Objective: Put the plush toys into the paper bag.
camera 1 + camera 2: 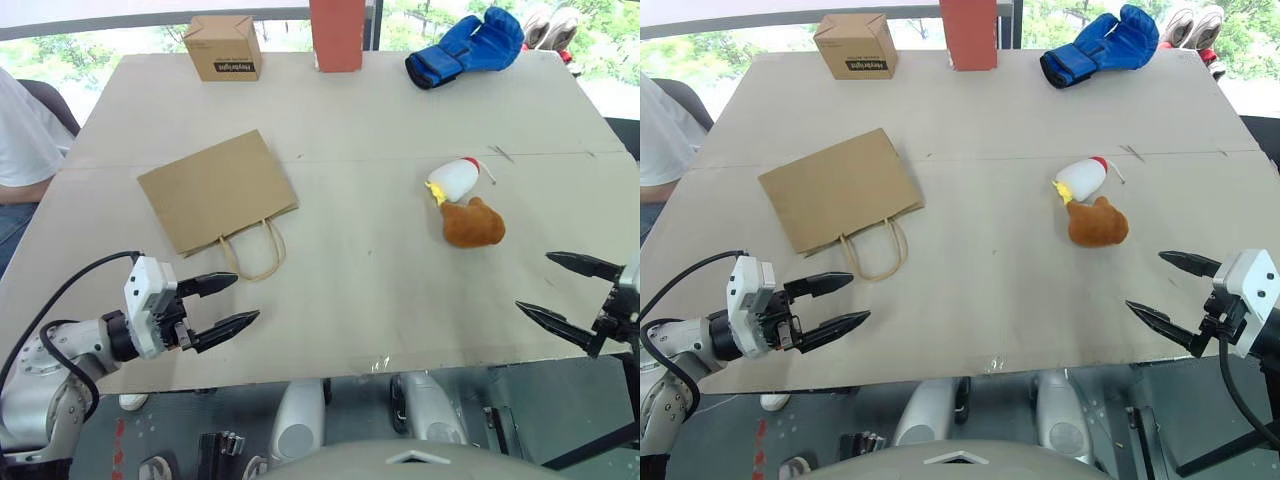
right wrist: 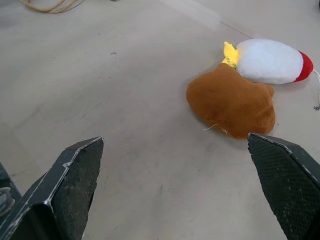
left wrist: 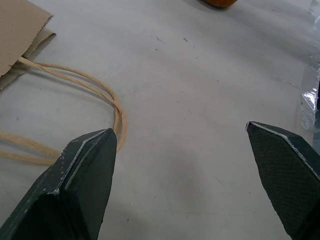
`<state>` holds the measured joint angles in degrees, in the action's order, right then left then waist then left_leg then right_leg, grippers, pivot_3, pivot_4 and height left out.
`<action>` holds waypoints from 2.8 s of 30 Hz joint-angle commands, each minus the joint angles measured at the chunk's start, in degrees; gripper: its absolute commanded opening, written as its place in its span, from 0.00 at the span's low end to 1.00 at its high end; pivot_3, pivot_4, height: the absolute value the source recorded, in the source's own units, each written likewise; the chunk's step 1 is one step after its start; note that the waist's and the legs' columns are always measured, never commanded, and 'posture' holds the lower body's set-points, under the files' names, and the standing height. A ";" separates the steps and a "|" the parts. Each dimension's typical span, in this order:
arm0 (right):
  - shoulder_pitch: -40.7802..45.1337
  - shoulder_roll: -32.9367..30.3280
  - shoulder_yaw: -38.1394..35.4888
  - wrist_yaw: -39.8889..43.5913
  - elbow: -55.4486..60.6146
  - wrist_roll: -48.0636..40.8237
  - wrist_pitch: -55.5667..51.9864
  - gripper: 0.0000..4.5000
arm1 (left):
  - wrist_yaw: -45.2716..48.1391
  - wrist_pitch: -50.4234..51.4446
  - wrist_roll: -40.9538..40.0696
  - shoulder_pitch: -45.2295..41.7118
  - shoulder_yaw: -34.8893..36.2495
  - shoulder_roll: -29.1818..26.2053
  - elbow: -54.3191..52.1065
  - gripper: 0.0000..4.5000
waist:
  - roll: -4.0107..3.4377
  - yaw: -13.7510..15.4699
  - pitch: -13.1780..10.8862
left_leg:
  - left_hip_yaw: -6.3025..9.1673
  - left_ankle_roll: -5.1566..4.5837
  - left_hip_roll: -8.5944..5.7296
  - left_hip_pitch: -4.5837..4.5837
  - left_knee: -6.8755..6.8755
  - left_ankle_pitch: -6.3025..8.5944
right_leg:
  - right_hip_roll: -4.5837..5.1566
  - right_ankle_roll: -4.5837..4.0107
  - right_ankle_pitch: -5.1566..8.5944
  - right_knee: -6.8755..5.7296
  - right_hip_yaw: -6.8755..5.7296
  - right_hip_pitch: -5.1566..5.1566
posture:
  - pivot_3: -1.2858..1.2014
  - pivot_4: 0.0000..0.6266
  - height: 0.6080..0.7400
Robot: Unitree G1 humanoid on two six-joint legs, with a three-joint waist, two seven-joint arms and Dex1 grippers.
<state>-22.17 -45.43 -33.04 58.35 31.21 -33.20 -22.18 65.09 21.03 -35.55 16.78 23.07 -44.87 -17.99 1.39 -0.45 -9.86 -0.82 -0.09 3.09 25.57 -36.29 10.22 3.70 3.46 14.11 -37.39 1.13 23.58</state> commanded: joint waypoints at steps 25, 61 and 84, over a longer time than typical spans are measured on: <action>5.62 3.00 19.32 -10.55 15.46 5.42 2.52 1.00 | 7.85 -25.70 20.60 -26.09 -17.36 -6.45 27.71 0.50 | 0.09 0.97 0.05 | -0.24 -0.01 0.14 -0.02 -0.04 -0.01 | -0.04 0.01 -0.01 -0.20 -0.06 0.07 | 0.52 0.24 1.00; 50.95 37.62 51.54 -19.95 -34.02 15.10 -1.52 0.01 | -14.86 45.90 -31.46 -50.41 -11.74 13.96 10.84 0.00 | 0.33 -0.44 0.09 | 0.45 -0.01 0.19 0.05 -0.35 -0.05 | -0.73 0.30 -0.26 -0.60 0.09 -0.01 | 0.52 0.24 1.00; 39.93 32.03 42.05 -26.30 -15.91 12.83 -12.28 0.01 | -20.45 42.90 -31.01 -49.26 -9.00 14.23 9.03 0.00 | 0.32 -0.58 0.09 | 0.47 0.06 0.17 -0.04 -0.27 -0.09 | -0.75 0.24 -0.24 -0.59 0.16 -0.01 | 0.52 0.24 1.00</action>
<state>17.48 -13.71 10.24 33.19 11.84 -19.07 -33.29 43.68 65.11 -65.93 -31.65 13.40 -30.12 -7.47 1.71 -1.03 -9.77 -0.32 -0.03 3.27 25.51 -36.56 10.14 2.91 3.67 13.88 -37.99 1.30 23.56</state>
